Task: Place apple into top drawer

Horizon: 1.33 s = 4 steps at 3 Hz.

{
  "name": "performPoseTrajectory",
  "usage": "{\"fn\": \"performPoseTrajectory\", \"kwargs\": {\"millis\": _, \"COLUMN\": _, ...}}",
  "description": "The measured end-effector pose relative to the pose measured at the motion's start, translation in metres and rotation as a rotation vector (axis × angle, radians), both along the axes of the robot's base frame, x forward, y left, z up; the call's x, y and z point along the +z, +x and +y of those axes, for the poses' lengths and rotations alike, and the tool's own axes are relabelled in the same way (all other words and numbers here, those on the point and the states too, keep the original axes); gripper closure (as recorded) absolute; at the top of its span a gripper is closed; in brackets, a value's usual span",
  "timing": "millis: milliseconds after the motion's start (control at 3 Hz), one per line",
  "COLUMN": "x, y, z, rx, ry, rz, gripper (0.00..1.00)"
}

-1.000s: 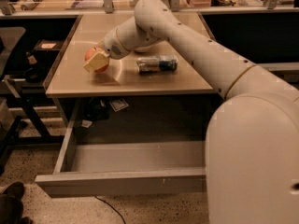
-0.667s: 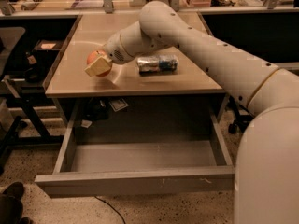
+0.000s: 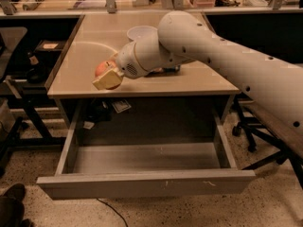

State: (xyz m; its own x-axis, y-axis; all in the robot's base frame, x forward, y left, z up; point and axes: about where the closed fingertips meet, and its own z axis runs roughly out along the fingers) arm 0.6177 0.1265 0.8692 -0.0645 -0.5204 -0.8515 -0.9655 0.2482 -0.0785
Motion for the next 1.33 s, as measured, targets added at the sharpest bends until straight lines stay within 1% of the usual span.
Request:
{"fn": "performPoseTrajectory", "kwargs": {"millis": 333, "x": 0.005, "y": -0.024, "z": -0.009, "rx": -0.024, "ry": -0.022, "rz": 0.009, "gripper": 1.0}}
{"fn": "performPoseTrajectory", "kwargs": {"millis": 667, "x": 0.008, "y": -0.066, "z": -0.024, "rx": -0.086, "ry": -0.038, "rz": 0.034, "gripper": 1.0}}
{"fn": "performPoseTrajectory", "kwargs": {"millis": 1000, "x": -0.005, "y": -0.106, "z": -0.04, "rx": -0.147, "ry": -0.055, "rz": 0.071, "gripper": 1.0}}
{"fn": "performPoseTrajectory", "kwargs": {"millis": 1333, "x": -0.005, "y": -0.105, "z": -0.04, "rx": -0.147, "ry": -0.055, "rz": 0.071, "gripper": 1.0}}
